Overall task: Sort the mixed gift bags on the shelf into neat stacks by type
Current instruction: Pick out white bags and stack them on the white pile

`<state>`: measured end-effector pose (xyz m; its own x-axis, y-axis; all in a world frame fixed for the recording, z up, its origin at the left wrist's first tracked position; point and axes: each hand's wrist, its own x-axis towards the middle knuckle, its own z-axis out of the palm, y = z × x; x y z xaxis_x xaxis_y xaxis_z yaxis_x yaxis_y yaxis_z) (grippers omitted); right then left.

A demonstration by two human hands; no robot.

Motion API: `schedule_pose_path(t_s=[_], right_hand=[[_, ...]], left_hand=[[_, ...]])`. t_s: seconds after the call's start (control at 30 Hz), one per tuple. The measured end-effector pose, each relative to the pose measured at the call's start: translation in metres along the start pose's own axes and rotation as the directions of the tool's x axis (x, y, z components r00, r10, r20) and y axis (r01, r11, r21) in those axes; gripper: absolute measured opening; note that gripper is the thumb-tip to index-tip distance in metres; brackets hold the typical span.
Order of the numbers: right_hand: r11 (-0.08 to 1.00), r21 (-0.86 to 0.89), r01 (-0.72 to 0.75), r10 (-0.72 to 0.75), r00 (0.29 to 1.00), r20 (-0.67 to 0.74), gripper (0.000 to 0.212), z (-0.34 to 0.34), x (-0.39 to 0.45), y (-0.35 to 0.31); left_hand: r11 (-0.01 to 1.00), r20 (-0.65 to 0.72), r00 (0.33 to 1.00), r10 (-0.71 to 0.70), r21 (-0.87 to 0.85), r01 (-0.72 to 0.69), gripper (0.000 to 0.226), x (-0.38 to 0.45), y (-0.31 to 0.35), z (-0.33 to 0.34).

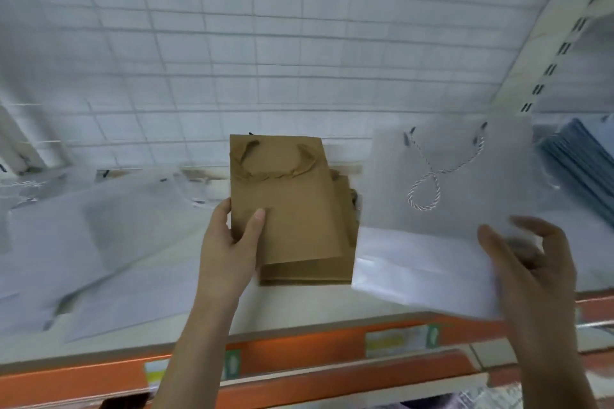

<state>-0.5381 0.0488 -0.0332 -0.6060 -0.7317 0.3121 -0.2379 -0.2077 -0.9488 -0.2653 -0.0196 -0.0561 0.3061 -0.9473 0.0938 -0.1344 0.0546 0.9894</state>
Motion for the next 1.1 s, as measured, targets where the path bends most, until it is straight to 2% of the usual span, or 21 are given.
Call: schedule_pose_path(t_s=[0.1,0.27,0.33,0.4,0.47,0.5,0.63,0.7,0.8,0.9,1.0,1.1], right_hand=[[0.999,0.000,-0.044,0.044,0.999,-0.006,0.022,-0.024,0.019,0.016],[0.995,-0.004,-0.104,0.104,0.994,0.039,0.026,-0.043,0.049,0.032],[0.992,-0.015,-0.123,0.123,0.990,0.062,0.026,-0.047,0.059,0.036],[0.992,-0.006,-0.129,0.129,0.986,0.102,0.024,-0.050,0.066,0.041],[0.991,0.013,-0.132,0.129,0.981,0.145,0.024,-0.049,0.071,0.044],[0.991,0.023,-0.135,0.129,0.978,0.165,0.024,-0.048,0.073,0.046],[0.987,0.017,-0.157,0.149,0.961,0.232,0.023,-0.041,0.079,0.057],[0.987,-0.046,-0.152,0.159,0.952,0.263,0.031,-0.041,0.081,0.062],[0.953,-0.300,-0.034,0.123,0.951,0.282,0.055,-0.040,0.083,0.063],[0.848,-0.520,0.100,0.089,0.941,0.325,0.069,-0.036,0.086,0.069],[0.684,-0.686,0.247,-0.007,0.943,0.333,0.059,-0.029,0.085,0.079],[0.628,-0.704,0.333,-0.118,0.934,0.337,0.048,-0.021,0.080,0.078]], left_hand=[[0.999,0.024,0.999,-0.022,0.050,0.021,0.030,-0.008,-0.004,0.033],[0.926,-0.009,1.000,0.008,0.378,-0.004,0.036,-0.010,-0.015,0.053],[0.834,-0.050,0.999,-0.005,0.551,0.032,0.034,-0.012,-0.019,0.054],[0.699,-0.102,0.995,0.005,0.711,0.070,0.038,-0.014,-0.019,0.057],[0.559,-0.158,0.987,0.040,0.822,0.109,0.041,-0.016,-0.019,0.064],[0.523,-0.186,0.980,0.067,0.843,0.124,0.040,-0.018,-0.020,0.068],[0.540,-0.225,0.966,0.128,0.833,0.122,0.032,-0.026,-0.026,0.080],[0.549,-0.212,0.965,0.156,0.830,0.094,0.028,-0.028,-0.029,0.080],[0.574,-0.200,0.961,0.191,0.817,0.056,0.028,-0.032,-0.028,0.077],[0.566,-0.174,0.969,0.177,0.823,0.044,0.034,-0.035,-0.030,0.076],[0.578,-0.173,0.966,0.194,0.815,0.030,0.033,-0.035,-0.032,0.076],[0.596,-0.163,0.964,0.210,0.803,0.006,0.031,-0.034,-0.032,0.075]])
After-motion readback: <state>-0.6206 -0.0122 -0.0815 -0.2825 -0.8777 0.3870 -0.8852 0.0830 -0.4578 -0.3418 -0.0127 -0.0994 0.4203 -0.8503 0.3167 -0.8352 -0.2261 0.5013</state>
